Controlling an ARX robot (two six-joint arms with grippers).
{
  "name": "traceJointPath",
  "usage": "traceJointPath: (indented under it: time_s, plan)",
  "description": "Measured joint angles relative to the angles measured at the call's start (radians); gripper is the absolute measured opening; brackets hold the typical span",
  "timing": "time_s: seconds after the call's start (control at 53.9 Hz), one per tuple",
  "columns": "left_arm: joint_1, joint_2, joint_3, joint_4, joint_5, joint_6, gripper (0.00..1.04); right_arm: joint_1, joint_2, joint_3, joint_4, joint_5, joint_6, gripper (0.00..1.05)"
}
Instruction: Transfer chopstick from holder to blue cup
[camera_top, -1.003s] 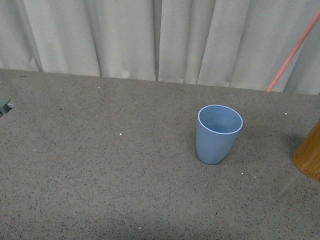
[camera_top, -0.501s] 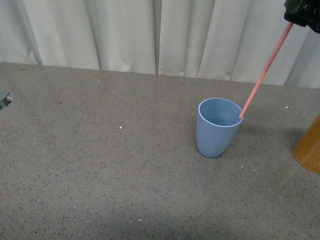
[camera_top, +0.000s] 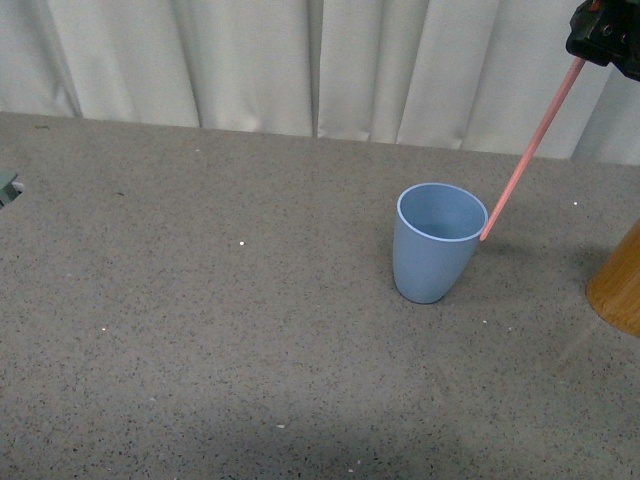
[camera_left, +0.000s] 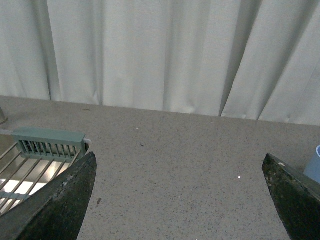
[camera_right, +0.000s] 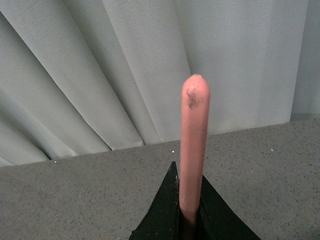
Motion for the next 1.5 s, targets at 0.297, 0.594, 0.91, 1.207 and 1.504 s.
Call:
traceJointPath:
  time_s: [0.297,0.594,0.91,1.207,1.504]
  plan:
    - [0.0,0.0,0.0,0.0,0.0,0.0,0.98,0.0,0.005,0.002,-0.006,-0.003,0.007,0.02]
    - [0.0,0.0,0.0,0.0,0.0,0.0,0.98,-0.005,-0.001,0.005,-0.019,-0.018,0.01,0.02]
    - [0.0,0.0,0.0,0.0,0.0,0.0,0.98,-0.008,-0.02,0.047,-0.05,-0.025,0.026,0.02]
    - [0.0,0.0,0.0,0.0,0.0,0.0,0.98,0.002,0.019,0.1,-0.054,-0.004,0.033,0.02]
    - [0.0,0.0,0.0,0.0,0.0,0.0,0.98,0.02,0.06,0.11,-0.054,0.021,0.023,0.17]
